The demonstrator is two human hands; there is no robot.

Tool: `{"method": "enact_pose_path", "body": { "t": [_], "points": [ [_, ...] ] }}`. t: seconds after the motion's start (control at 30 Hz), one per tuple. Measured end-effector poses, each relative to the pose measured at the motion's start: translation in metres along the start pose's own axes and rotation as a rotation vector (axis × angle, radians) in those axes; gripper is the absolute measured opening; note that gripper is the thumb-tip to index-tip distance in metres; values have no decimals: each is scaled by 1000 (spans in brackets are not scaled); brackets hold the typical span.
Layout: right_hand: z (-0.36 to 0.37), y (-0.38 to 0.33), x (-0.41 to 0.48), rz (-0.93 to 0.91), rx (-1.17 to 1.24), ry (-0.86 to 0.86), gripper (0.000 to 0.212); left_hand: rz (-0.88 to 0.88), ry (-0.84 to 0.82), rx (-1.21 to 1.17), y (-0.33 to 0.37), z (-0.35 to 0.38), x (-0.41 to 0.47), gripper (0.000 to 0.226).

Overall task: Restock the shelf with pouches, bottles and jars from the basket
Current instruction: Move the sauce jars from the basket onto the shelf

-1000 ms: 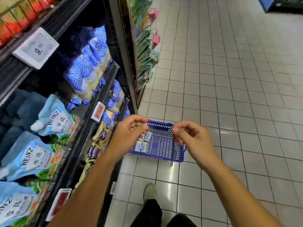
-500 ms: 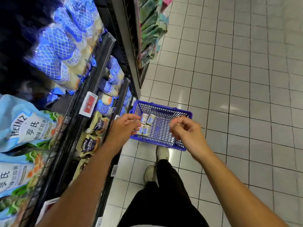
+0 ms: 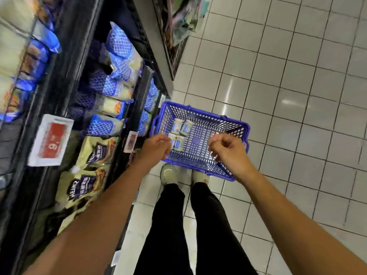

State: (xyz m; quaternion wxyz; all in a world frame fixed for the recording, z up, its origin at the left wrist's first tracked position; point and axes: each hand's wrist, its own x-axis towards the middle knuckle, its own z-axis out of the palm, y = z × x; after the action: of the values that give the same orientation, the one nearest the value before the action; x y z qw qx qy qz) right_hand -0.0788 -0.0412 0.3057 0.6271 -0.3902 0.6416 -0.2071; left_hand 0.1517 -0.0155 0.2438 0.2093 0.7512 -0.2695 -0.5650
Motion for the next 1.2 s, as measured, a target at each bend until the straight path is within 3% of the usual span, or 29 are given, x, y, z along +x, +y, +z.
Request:
{"method": "enact_pose_path", "body": {
  "t": [0.1, 0.3, 0.5, 0.57, 0.83, 0.93, 1.07, 1.2],
  "points": [
    [16, 34, 49, 54, 3, -4, 26, -58, -64, 9, -31, 13, 56, 20],
    [61, 119, 157, 159, 1, 15, 15, -214, -87, 84, -105, 48, 178, 19],
    [94, 209, 269, 226, -29, -2, 9, -284, -33, 197, -180, 87, 280, 6],
    [101, 239, 306, 244, -26, 32, 5, -279, 5, 212, -202, 98, 309, 14],
    [134, 330, 413, 388, -83, 110, 29, -248, 68, 517, -259, 126, 379, 56],
    [147, 344, 439, 431, -96, 138, 48, -205, 122, 626, -266, 143, 378, 75],
    [160, 353, 461, 477, -109, 217, 94, -165, 174, 744, -279, 147, 378, 65],
    [165, 358, 468, 473, -147, 193, 107, -175, -27, 653, -295, 152, 388, 70]
  ]
}}
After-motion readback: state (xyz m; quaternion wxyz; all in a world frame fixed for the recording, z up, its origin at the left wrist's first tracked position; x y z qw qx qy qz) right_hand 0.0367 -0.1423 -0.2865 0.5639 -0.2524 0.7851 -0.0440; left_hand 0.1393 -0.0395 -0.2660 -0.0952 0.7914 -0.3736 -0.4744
